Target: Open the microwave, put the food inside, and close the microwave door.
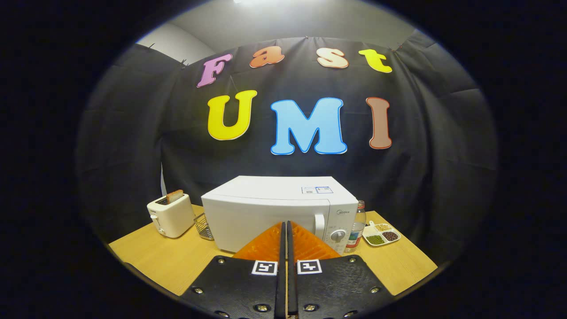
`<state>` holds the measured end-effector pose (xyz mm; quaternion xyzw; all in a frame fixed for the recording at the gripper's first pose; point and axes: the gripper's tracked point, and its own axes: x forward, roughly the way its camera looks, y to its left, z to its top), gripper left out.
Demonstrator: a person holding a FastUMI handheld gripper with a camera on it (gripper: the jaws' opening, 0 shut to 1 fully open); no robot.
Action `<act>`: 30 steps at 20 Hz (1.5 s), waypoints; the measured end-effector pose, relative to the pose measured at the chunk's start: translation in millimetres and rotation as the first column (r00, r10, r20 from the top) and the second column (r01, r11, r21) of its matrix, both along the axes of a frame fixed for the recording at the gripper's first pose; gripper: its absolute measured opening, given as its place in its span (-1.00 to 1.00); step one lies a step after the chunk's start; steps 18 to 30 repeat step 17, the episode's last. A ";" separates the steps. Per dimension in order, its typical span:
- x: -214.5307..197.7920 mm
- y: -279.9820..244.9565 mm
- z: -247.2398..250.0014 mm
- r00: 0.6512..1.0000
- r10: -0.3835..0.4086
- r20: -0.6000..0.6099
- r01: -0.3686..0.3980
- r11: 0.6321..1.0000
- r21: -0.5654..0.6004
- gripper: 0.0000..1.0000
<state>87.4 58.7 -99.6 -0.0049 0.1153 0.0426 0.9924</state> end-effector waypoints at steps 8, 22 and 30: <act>-68.9 11.7 18.6 0.999 0.036 0.035 -0.037 0.999 0.030 0.08; -87.6 7.0 36.4 0.995 0.019 0.097 -0.021 1.000 0.019 0.95; -87.6 7.0 36.4 0.995 0.019 0.097 -0.021 1.000 0.019 0.95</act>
